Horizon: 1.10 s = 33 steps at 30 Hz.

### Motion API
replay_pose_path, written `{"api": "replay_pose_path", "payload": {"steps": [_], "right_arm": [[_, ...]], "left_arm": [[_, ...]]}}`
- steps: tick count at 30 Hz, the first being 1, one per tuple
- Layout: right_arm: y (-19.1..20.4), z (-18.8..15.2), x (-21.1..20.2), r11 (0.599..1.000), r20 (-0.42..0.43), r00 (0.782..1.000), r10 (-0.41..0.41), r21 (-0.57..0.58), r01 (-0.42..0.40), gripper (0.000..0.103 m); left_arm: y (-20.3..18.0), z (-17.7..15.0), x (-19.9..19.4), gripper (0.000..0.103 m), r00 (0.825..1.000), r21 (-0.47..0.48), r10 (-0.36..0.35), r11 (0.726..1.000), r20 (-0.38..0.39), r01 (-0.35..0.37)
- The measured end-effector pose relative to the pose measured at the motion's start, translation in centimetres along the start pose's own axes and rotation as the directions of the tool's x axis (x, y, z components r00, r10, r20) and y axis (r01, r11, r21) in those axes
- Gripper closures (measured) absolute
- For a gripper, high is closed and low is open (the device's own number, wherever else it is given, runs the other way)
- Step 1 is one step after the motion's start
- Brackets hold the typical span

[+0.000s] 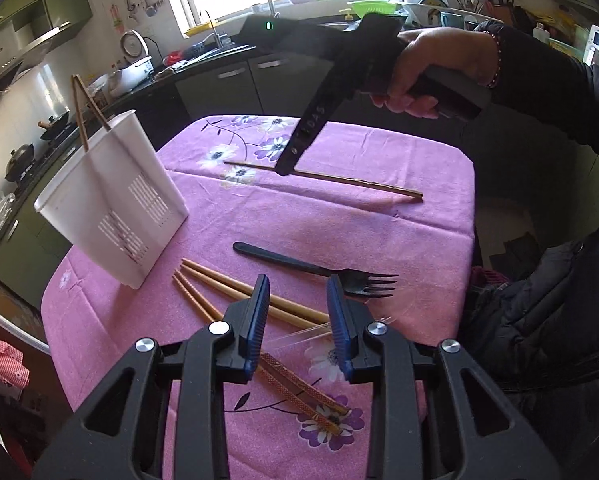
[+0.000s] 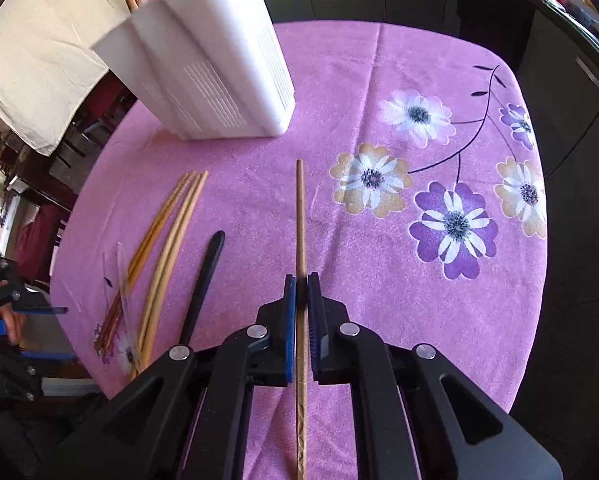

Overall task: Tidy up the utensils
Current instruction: 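Grasp the chopstick with the right gripper and lift it upright, then lower the chopstick into the white caddy and open the right gripper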

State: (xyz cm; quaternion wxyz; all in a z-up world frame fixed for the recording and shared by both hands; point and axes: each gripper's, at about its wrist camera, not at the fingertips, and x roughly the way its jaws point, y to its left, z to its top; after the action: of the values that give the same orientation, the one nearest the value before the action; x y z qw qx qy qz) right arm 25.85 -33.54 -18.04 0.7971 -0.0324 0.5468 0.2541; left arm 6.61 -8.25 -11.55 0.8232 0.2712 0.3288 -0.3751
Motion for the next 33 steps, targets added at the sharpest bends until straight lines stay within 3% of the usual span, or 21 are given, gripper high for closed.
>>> {"api": "replay_pose_path", "payload": {"steps": [2,4,7,10,14,16,20,26,33], "right_arm": [[-0.4,-0.1,-2.6,0.999,0.085,0.995,0.05,0.017,-0.052,0.096],[0.3,-0.3,-6.1,0.994,0.19,0.976,0.107,0.011,-0.112,0.097],[1.4,0.0,-11.1,0.99,0.344,0.928,0.142,-0.036,-0.138,0.097],[2.8,2.3,-15.2,0.987,0.458,0.874,0.163,-0.087,-0.138,0.096],[4.9,6.5,-20.4,0.985,0.568,0.806,0.165,-0.14,-0.102,0.097],[5.7,8.7,-21.9,0.986,0.593,0.791,0.152,-0.144,-0.082,0.097],[6.7,12.4,-23.2,0.989,0.601,0.789,0.127,-0.137,-0.055,0.097],[7.6,16.4,-22.7,0.991,0.573,0.813,0.1,-0.126,-0.033,0.097],[7.7,18.5,-18.7,0.993,0.522,0.848,0.089,-0.116,-0.033,0.097]], "left_arm": [[-0.1,0.8,0.6,0.083,1.0,0.008,-0.016,1.0,-0.004,0.016],[0.3,1.6,0.6,0.089,1.0,-0.009,-0.02,1.0,0.009,0.021],[1.7,2.7,-1.2,0.089,0.996,-0.085,-0.017,0.996,0.087,0.025],[3.6,3.4,-3.9,0.089,0.985,-0.181,0.03,0.984,0.168,0.001],[4.0,2.8,-6.7,0.089,0.977,-0.226,0.093,0.973,0.194,-0.048],[3.7,2.2,-7.5,0.089,0.976,-0.23,0.105,0.971,0.191,-0.059],[2.9,0.9,-8.6,0.089,0.972,-0.22,0.142,0.97,0.187,-0.099],[2.9,-0.2,-9.3,0.089,0.969,-0.221,0.158,0.968,0.191,-0.115],[3.7,-1.2,-8.8,0.089,0.97,-0.248,0.166,0.962,0.181,-0.118]]}}
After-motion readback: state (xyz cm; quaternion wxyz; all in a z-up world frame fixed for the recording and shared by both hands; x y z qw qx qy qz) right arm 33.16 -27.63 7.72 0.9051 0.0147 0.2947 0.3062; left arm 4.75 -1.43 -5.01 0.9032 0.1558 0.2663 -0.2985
